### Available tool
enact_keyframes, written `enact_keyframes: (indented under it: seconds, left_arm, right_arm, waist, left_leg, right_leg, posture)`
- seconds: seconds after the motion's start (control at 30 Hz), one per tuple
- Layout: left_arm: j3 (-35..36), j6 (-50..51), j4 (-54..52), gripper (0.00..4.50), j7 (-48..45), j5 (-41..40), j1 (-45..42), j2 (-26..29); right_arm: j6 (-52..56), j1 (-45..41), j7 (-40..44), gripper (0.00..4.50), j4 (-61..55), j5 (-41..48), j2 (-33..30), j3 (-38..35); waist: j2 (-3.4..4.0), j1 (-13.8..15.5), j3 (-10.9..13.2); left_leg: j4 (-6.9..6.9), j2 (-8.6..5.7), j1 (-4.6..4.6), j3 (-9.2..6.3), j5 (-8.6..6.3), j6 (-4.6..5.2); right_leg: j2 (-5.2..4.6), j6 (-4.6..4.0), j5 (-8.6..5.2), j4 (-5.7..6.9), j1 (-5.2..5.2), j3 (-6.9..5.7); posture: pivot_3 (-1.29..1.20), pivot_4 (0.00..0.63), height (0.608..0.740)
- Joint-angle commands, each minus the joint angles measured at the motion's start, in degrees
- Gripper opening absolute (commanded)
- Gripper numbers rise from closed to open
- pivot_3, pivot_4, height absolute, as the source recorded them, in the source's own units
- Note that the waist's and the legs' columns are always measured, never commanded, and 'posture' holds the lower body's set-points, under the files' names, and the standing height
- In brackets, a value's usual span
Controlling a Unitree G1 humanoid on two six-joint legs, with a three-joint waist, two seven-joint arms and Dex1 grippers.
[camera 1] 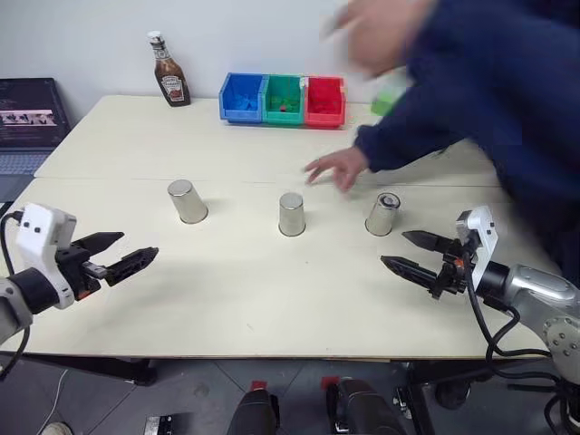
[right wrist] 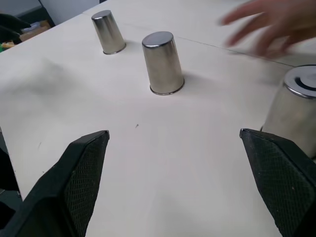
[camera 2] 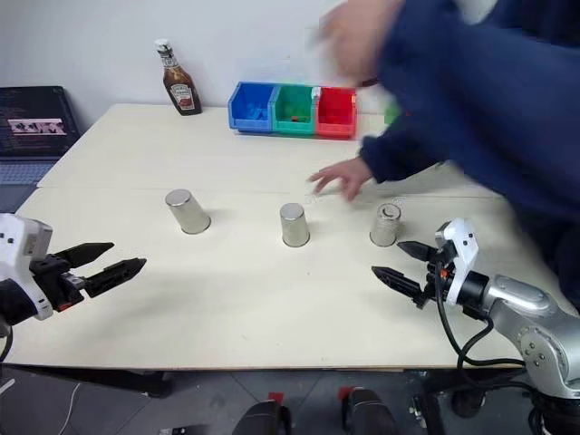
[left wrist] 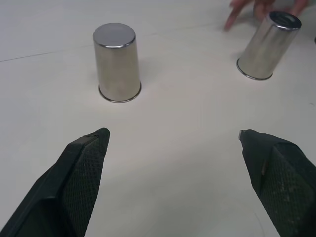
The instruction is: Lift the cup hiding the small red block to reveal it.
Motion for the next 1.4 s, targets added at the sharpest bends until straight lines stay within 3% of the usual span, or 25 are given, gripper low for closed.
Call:
enact_keyframes:
  seconds: [0.03, 0.23, 0.37, 0.53, 0.7, 1.13, 1.4]
  left_arm:
    - [-6.5, -4.7, -3.7, 4.47, 0.7, 0.6, -5.8, -2.3]
    - [-22.3, -14.2, -1.5, 4.47, 0.2, 8.2, -13.7, -8.7]
    - [-32.2, -23.2, 6.9, 4.47, 0.1, 16.2, -20.4, -14.1]
    - [-37.7, -31.5, 19.1, 4.47, 1.2, 21.9, -28.7, -21.0]
    - [-39.7, -39.0, 32.3, 4.47, 3.1, 26.1, -35.9, -27.6]
    - [-39.1, -51.1, 54.2, 4.47, 4.4, 30.1, -45.2, -35.3]
    - [-38.3, -54.4, 58.8, 3.48, 3.3, 29.9, -47.2, -36.9]
  right_arm:
    - [1.5, -2.8, -0.7, 4.5, -5.0, 5.4, -0.2, -2.0]
    - [2.6, -6.6, -2.6, 4.5, -11.3, 12.6, -0.5, -2.9]
    - [0.8, -3.9, -2.2, 4.5, -13.5, 10.1, -1.0, -1.0]
    - [-0.7, 0.0, -3.6, 4.5, -13.6, 7.6, -1.2, -1.7]
    - [-2.3, 5.4, -5.5, 4.5, -13.9, 3.9, -1.4, -3.2]
    - [-4.0, 9.7, -9.6, 4.5, -16.6, 1.8, -0.2, -4.3]
    - [-5.1, 11.6, -9.0, 4.5, -16.3, 1.3, -0.4, -4.4]
  waist:
    - [0.01, 0.2, 0.0]
    - [-0.02, 0.2, 0.0]
    - [-0.04, 0.3, 0.0]
    - [-0.06, 0.4, 0.0]
    - [-0.07, 0.4, 0.0]
    - [-0.07, 0.2, 0.0]
    - [-0.08, 0.2, 0.0]
  left_leg:
    - [0.01, -0.02, 0.0, 0.0, 0.0, 0.0]
    - [0.08, -0.06, -0.02, -0.03, 0.0, 0.0]
    - [0.05, -0.07, -0.05, -0.06, 0.0, 0.0]
    - [0.16, -0.12, -0.14, -0.09, 0.01, 0.0]
    - [0.32, -0.13, -0.21, -0.13, 0.0, 0.01]
    - [0.57, -0.14, -0.28, -0.19, 0.0, 0.02]
    - [0.68, -0.21, -0.31, -0.14, 0.0, 0.02]
  right_leg:
    - [-0.01, 0.0, 0.0, 0.02, 0.01, -0.01]
    - [-0.01, 0.04, 0.03, 0.0, 0.08, 0.0]
    - [0.0, 0.03, 0.03, -0.01, 0.08, -0.02]
    - [0.01, 0.06, 0.05, 0.01, 0.07, -0.03]
    - [0.02, 0.1, 0.07, 0.03, 0.1, -0.08]
    - [0.08, 0.2, 0.13, 0.1, 0.14, -0.11]
    - [0.08, 0.39, 0.24, 0.06, 0.18, -0.05]
  posture:
    - [0.0, 0.15, 0.74]
    - [0.0, 0.15, 0.74]
    - [0.0, 0.15, 0.74]
    - [0.0, 0.15, 0.74]
    - [0.0, 0.15, 0.74]
    - [0.0, 0.15, 0.74]
    - [0.0, 0.15, 0.74]
